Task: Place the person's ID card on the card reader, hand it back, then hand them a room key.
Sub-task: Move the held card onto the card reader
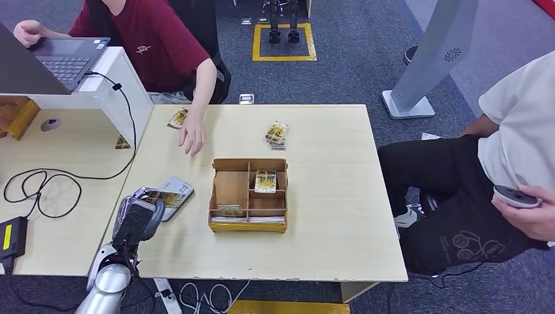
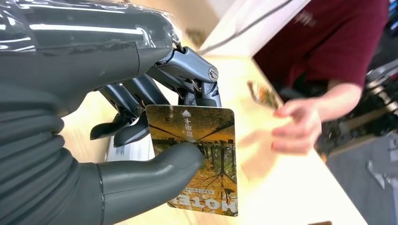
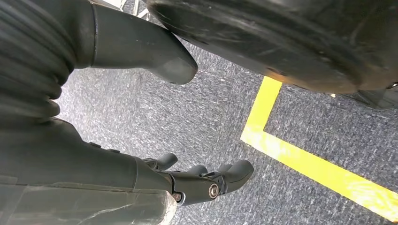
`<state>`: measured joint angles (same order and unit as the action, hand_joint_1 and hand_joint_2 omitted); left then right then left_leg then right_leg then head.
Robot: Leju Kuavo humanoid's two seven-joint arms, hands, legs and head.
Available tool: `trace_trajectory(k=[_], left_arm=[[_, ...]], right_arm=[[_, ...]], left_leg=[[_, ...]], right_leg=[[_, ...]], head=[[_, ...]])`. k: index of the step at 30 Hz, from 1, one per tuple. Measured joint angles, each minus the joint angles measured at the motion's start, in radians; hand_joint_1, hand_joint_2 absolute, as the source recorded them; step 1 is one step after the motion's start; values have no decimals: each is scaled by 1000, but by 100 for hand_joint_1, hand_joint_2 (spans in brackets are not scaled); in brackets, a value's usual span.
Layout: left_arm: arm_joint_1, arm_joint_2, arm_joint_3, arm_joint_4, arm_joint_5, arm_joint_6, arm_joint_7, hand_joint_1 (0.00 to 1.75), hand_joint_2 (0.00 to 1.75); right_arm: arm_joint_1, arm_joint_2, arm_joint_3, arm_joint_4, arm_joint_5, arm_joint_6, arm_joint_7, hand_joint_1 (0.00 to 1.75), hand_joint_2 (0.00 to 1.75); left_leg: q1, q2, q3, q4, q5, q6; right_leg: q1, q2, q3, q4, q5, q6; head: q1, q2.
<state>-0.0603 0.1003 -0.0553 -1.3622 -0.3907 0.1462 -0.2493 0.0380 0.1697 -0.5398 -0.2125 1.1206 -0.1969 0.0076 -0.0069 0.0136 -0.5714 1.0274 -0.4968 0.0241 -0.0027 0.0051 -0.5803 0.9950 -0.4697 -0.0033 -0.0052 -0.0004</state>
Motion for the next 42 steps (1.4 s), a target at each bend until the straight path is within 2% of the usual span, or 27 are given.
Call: trace_trajectory(k=[3, 6, 15, 24, 28, 32, 37, 42], left_arm=[[-18, -1, 0, 3, 57, -65, 54, 175, 175], [-48, 2, 0, 24, 67, -72, 98, 175, 175], [-189, 3, -2, 175, -20, 59, 173, 175, 175], [-332, 1, -15, 385, -80, 111, 203, 175, 175], [-344, 1, -14, 437, -43, 92, 173, 175, 175], [-343, 4, -14, 441, 18, 32, 152, 175, 175], [-325, 22, -14, 396, 129, -75, 148, 175, 175], [-297, 50, -11, 330, 207, -133, 148, 175, 175]], right_arm=[[5, 3, -4, -5, -1, -4, 0, 0, 175], [10, 7, -13, -9, 0, -13, 0, 0, 175], [14, 15, -31, -17, 31, -17, 9, 0, 175], [7, 18, -42, -17, 61, -13, 20, 0, 175], [5, 19, -45, -16, 67, -13, 23, 0, 175], [5, 19, -49, -16, 71, -14, 26, 0, 175], [5, 19, -51, -16, 71, -15, 25, 0, 175], [5, 19, -59, -15, 72, -15, 22, 0, 175]], left_leg=[[0, 0, 0, 0, 0, 0], [0, 0, 0, 0, 0, 0], [0, 0, 0, 0, 0, 0], [0, 0, 0, 0, 0, 0], [0, 0, 0, 0, 0, 0], [0, 0, 0, 0, 0, 0], [0, 0, 0, 0, 0, 0], [0, 0, 0, 0, 0, 0]], right_leg=[[0, 0, 0, 0, 0, 0], [0, 0, 0, 0, 0, 0], [0, 0, 0, 0, 0, 0], [0, 0, 0, 1, 1, 0], [0, 1, 0, 1, 0, 0], [0, 0, 0, 1, 0, 0], [0, 1, 0, 1, 0, 0], [0, 1, 0, 1, 0, 0]], head=[[0, 0], [0, 0], [0, 0], [0, 0], [0, 0], [0, 0], [0, 0], [0, 0]])
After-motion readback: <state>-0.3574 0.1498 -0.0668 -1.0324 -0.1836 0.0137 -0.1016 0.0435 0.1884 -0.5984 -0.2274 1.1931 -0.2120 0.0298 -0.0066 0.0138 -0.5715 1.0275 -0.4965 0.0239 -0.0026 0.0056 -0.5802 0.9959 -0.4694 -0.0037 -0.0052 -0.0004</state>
